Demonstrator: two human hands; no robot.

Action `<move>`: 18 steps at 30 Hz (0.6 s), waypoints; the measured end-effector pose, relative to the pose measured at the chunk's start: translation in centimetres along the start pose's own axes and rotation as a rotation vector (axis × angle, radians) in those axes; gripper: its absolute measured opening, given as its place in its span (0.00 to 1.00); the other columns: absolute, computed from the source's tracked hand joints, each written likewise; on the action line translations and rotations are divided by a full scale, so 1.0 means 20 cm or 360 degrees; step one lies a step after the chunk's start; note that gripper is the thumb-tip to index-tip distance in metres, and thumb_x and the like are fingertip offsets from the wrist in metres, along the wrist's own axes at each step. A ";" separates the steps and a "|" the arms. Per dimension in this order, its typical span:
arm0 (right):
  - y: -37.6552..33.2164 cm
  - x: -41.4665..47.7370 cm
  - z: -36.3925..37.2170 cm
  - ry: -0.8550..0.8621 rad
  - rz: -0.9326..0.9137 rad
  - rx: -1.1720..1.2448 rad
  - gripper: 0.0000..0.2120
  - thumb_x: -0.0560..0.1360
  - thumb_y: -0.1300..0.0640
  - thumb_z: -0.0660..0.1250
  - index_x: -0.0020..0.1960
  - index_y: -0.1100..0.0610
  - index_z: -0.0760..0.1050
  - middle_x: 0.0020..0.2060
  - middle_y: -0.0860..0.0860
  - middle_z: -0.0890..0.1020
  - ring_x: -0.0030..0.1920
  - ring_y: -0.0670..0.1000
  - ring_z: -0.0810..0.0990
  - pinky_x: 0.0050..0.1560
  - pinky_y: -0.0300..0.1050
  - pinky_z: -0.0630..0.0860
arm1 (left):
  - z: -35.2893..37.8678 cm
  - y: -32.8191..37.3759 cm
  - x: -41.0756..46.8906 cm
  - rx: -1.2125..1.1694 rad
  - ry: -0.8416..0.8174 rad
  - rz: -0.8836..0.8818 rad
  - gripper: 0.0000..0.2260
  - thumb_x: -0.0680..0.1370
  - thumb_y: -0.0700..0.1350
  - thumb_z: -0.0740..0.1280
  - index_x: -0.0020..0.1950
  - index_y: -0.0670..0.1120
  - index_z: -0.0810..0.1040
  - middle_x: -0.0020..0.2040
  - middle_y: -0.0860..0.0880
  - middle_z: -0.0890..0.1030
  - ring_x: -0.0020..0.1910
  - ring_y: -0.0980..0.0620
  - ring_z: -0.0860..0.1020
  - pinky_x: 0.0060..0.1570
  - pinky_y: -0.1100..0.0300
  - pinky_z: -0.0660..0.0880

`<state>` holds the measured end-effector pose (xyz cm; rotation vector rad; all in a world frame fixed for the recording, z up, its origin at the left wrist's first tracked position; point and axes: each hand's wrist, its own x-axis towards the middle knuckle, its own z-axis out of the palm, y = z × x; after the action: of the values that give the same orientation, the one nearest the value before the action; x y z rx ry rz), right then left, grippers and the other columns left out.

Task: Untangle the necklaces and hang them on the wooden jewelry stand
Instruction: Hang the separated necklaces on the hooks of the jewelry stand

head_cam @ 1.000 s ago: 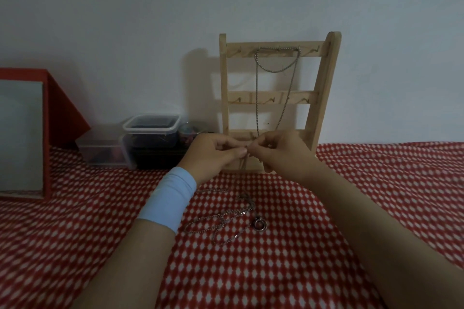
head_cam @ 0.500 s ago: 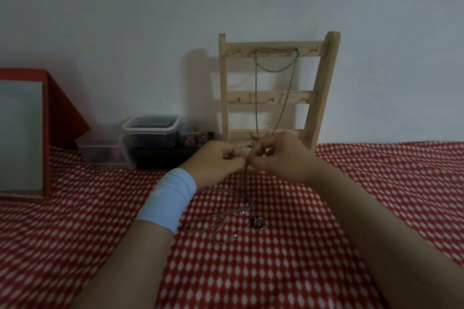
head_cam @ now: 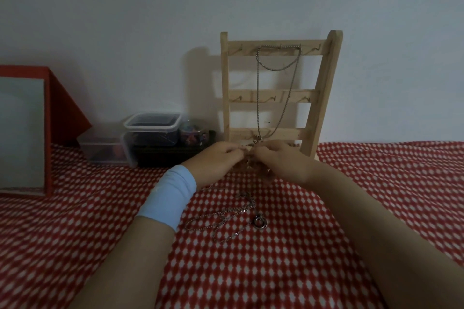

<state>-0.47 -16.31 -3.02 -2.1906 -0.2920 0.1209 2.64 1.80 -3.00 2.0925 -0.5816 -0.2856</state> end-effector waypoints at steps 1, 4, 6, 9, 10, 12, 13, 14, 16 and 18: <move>0.00 0.00 0.00 -0.0032 -0.0008 -0.0019 0.22 0.86 0.51 0.55 0.53 0.69 0.77 0.39 0.61 0.79 0.36 0.51 0.77 0.39 0.41 0.77 | 0.00 0.00 0.00 -0.0052 0.0009 -0.0029 0.14 0.82 0.47 0.57 0.45 0.51 0.82 0.47 0.49 0.82 0.50 0.52 0.79 0.55 0.57 0.72; 0.00 -0.01 -0.03 -0.0200 -0.0038 -0.0013 0.20 0.85 0.46 0.56 0.49 0.61 0.78 0.35 0.55 0.81 0.35 0.50 0.79 0.42 0.43 0.79 | -0.02 -0.02 0.02 -0.0303 0.0030 -0.0058 0.15 0.79 0.41 0.59 0.37 0.53 0.80 0.44 0.50 0.82 0.47 0.50 0.78 0.52 0.55 0.71; 0.00 -0.01 -0.05 -0.0305 -0.0067 -0.0048 0.14 0.84 0.49 0.60 0.49 0.56 0.79 0.36 0.54 0.81 0.36 0.49 0.80 0.43 0.41 0.80 | -0.01 -0.04 0.03 -0.0538 0.0020 0.0025 0.16 0.75 0.35 0.60 0.33 0.53 0.76 0.38 0.51 0.79 0.42 0.50 0.76 0.48 0.55 0.70; 0.01 -0.02 -0.06 -0.0351 -0.0077 -0.0024 0.09 0.84 0.54 0.62 0.49 0.55 0.79 0.38 0.55 0.82 0.37 0.49 0.81 0.44 0.41 0.80 | -0.04 -0.04 0.04 -0.0740 0.0144 0.0113 0.15 0.74 0.30 0.58 0.39 0.47 0.77 0.36 0.50 0.79 0.40 0.51 0.76 0.49 0.56 0.72; 0.01 -0.01 -0.05 -0.0303 -0.0074 0.0023 0.10 0.84 0.53 0.62 0.49 0.55 0.79 0.39 0.55 0.82 0.38 0.51 0.81 0.44 0.43 0.81 | -0.05 -0.03 0.03 -0.0724 0.0168 0.0109 0.14 0.76 0.30 0.58 0.42 0.46 0.79 0.38 0.50 0.81 0.41 0.50 0.78 0.51 0.56 0.73; 0.02 -0.01 -0.05 -0.0163 -0.0064 0.0178 0.13 0.84 0.52 0.61 0.47 0.57 0.79 0.39 0.54 0.81 0.39 0.52 0.81 0.45 0.45 0.81 | -0.06 -0.02 0.03 -0.0531 0.0144 0.0102 0.09 0.78 0.36 0.64 0.48 0.49 0.81 0.43 0.51 0.84 0.46 0.50 0.81 0.56 0.55 0.76; 0.02 0.00 -0.05 -0.0111 -0.0065 0.0246 0.15 0.85 0.51 0.61 0.47 0.58 0.80 0.39 0.53 0.81 0.39 0.52 0.81 0.45 0.45 0.81 | -0.05 -0.02 0.03 -0.0409 0.0102 0.0093 0.05 0.77 0.41 0.68 0.50 0.50 0.81 0.45 0.52 0.85 0.48 0.50 0.82 0.57 0.55 0.76; 0.02 0.01 -0.05 -0.0079 -0.0070 0.0284 0.17 0.85 0.50 0.60 0.48 0.60 0.80 0.39 0.53 0.81 0.39 0.51 0.80 0.44 0.45 0.80 | -0.04 -0.03 0.02 -0.0331 0.0068 0.0083 0.05 0.76 0.43 0.71 0.51 0.50 0.81 0.47 0.51 0.86 0.49 0.50 0.83 0.57 0.55 0.77; 0.01 0.02 -0.05 -0.0031 -0.0067 0.0309 0.20 0.85 0.49 0.59 0.47 0.63 0.79 0.37 0.54 0.78 0.37 0.51 0.78 0.42 0.45 0.77 | -0.02 -0.03 0.02 -0.0298 0.0115 0.0078 0.07 0.73 0.43 0.74 0.50 0.49 0.81 0.45 0.49 0.86 0.46 0.51 0.84 0.54 0.55 0.79; 0.01 0.02 -0.04 0.0037 -0.0030 0.0342 0.19 0.85 0.50 0.59 0.44 0.61 0.77 0.35 0.54 0.75 0.35 0.51 0.74 0.41 0.45 0.73 | -0.02 -0.02 0.02 -0.0238 0.0166 0.0100 0.06 0.73 0.42 0.75 0.48 0.50 0.81 0.43 0.51 0.86 0.43 0.56 0.84 0.50 0.60 0.78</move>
<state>0.06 -17.01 -2.72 -1.9745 -0.2732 0.1109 3.18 2.06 -3.04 1.9289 -0.5460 -0.1771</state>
